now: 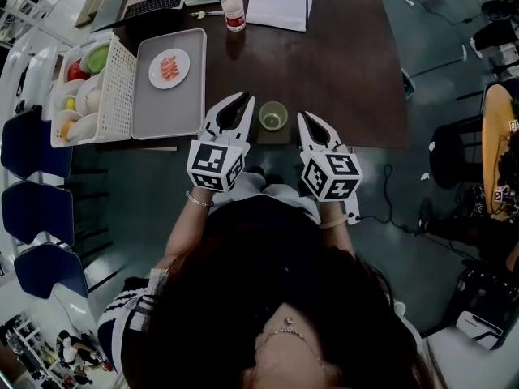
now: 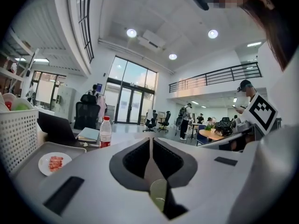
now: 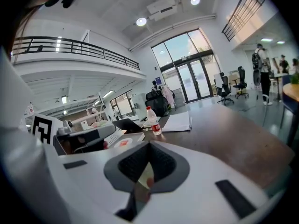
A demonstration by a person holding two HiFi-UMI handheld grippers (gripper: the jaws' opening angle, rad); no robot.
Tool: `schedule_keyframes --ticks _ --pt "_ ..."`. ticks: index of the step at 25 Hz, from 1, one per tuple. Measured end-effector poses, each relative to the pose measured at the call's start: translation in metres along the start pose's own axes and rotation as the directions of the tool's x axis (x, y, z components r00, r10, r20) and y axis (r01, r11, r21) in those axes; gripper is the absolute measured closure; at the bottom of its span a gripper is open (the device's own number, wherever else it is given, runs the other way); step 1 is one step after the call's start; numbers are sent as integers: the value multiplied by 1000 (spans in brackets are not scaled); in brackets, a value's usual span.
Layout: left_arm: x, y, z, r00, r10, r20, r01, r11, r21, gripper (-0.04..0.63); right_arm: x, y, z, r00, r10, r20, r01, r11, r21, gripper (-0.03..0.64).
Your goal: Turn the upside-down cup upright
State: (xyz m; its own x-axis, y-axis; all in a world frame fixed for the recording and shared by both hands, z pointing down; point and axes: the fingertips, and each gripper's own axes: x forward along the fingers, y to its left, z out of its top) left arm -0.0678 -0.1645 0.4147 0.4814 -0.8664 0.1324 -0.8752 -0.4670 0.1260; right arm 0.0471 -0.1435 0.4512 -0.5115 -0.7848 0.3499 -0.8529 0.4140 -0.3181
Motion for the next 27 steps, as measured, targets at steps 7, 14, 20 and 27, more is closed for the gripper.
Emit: schedule_keyframes --ticks 7,14,20,27 --pt "-6 3 7 999 26 37 -26 1000 1 591 2 2 4 1000 12 1 -12 1000 -10 600" --pt "-14 2 13 994 62 84 -66 997 35 592 2 3 4 1000 21 4 -21 1000 -11 600" --pt "-17 2 10 996 55 70 -56 998 15 591 2 6 6 1000 26 8 -26 1000 -16 600" --pt "-22 1 15 994 34 101 -23 994 -103 592 0 8 9 1000 20 16 -20 999 -30 600"
